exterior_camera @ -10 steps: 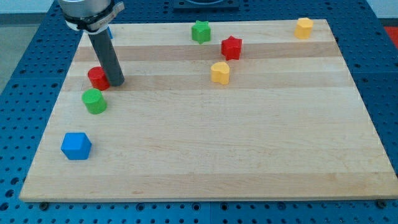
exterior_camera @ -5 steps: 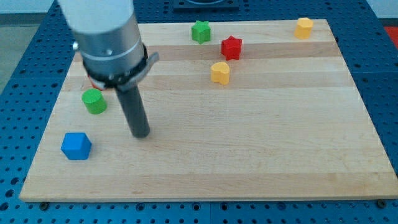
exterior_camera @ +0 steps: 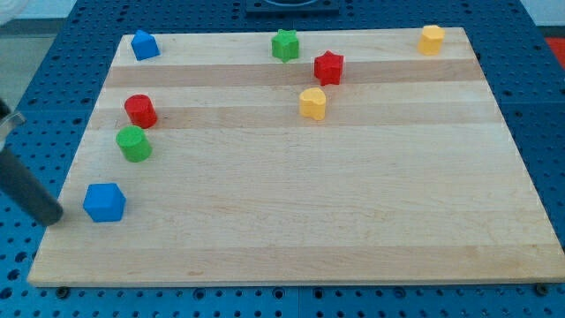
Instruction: Move the blue cube diagonally bottom right to the red circle
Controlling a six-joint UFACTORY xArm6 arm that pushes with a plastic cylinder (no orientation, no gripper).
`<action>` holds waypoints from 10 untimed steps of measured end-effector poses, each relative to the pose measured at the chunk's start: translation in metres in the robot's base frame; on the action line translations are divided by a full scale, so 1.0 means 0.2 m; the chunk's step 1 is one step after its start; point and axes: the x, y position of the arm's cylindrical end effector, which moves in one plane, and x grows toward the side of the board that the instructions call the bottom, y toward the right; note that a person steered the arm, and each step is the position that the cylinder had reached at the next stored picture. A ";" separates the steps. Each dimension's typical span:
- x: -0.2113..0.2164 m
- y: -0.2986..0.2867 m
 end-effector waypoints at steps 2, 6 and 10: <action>-0.16 0.82; 0.00 0.68; -0.06 0.73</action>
